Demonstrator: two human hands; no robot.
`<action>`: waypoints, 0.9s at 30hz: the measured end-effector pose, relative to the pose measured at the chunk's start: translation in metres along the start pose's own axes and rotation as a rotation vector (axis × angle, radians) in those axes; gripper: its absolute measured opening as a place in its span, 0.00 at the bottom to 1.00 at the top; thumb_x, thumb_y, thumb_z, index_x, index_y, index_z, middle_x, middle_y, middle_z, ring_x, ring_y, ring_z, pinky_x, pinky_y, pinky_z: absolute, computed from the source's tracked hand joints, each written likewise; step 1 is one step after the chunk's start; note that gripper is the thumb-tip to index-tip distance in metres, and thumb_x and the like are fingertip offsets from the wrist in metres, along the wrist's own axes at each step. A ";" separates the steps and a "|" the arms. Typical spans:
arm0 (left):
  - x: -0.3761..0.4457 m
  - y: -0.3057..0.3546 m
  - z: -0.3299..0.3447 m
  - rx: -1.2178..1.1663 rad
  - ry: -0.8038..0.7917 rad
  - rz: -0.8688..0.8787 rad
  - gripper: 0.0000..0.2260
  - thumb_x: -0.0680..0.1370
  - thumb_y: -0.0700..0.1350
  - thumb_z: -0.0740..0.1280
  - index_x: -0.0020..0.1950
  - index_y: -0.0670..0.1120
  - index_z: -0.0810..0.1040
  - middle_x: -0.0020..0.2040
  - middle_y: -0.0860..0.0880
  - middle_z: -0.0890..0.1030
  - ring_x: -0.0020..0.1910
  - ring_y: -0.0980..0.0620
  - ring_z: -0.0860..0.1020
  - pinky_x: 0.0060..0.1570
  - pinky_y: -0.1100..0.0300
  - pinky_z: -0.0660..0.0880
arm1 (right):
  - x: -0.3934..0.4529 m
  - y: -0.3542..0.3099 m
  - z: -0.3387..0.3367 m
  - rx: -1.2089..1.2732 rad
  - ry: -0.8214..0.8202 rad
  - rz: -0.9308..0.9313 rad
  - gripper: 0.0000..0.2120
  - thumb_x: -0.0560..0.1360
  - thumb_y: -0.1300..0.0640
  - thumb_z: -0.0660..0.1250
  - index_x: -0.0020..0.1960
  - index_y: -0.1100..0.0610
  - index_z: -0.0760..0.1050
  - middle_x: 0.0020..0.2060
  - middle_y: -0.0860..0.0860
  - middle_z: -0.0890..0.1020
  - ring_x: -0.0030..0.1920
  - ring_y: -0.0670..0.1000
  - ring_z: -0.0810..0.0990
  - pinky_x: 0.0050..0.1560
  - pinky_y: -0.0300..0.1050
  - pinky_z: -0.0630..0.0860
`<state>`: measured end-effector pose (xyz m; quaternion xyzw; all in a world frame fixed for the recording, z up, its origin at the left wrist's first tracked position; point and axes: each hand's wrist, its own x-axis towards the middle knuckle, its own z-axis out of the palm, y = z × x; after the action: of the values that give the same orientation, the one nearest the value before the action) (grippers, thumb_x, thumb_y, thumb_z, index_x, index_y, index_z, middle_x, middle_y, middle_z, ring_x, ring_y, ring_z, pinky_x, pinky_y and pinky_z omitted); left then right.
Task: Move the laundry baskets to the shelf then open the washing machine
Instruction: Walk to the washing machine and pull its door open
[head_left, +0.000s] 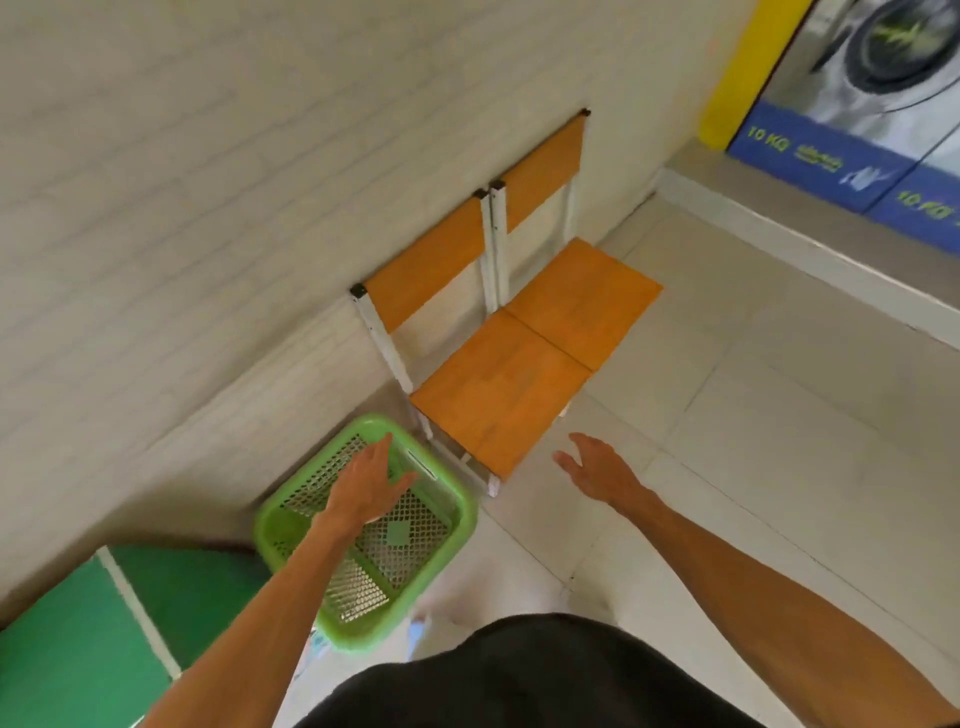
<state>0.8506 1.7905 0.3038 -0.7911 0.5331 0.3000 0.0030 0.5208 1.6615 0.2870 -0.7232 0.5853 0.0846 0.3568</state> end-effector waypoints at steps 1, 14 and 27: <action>0.016 0.026 -0.002 0.027 -0.020 0.043 0.38 0.78 0.65 0.59 0.80 0.45 0.53 0.78 0.40 0.62 0.75 0.40 0.64 0.71 0.43 0.65 | -0.004 0.021 -0.016 0.016 0.036 0.036 0.33 0.79 0.37 0.54 0.76 0.57 0.61 0.73 0.58 0.68 0.71 0.59 0.68 0.69 0.56 0.66; 0.174 0.470 0.026 0.092 -0.040 0.623 0.38 0.78 0.64 0.61 0.80 0.44 0.55 0.78 0.43 0.61 0.76 0.41 0.61 0.73 0.46 0.61 | -0.053 0.324 -0.209 0.236 0.392 0.416 0.33 0.79 0.37 0.54 0.75 0.58 0.63 0.72 0.58 0.70 0.71 0.59 0.68 0.69 0.54 0.65; 0.347 0.674 0.019 0.223 -0.093 0.701 0.39 0.77 0.67 0.59 0.80 0.47 0.53 0.79 0.43 0.60 0.77 0.41 0.58 0.73 0.43 0.61 | 0.090 0.442 -0.387 0.219 0.433 0.456 0.31 0.80 0.39 0.54 0.75 0.58 0.63 0.71 0.58 0.71 0.71 0.59 0.69 0.67 0.55 0.67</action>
<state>0.3592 1.2132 0.3351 -0.5408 0.8005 0.2583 0.0105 0.0328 1.3257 0.3367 -0.5321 0.7999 -0.0570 0.2716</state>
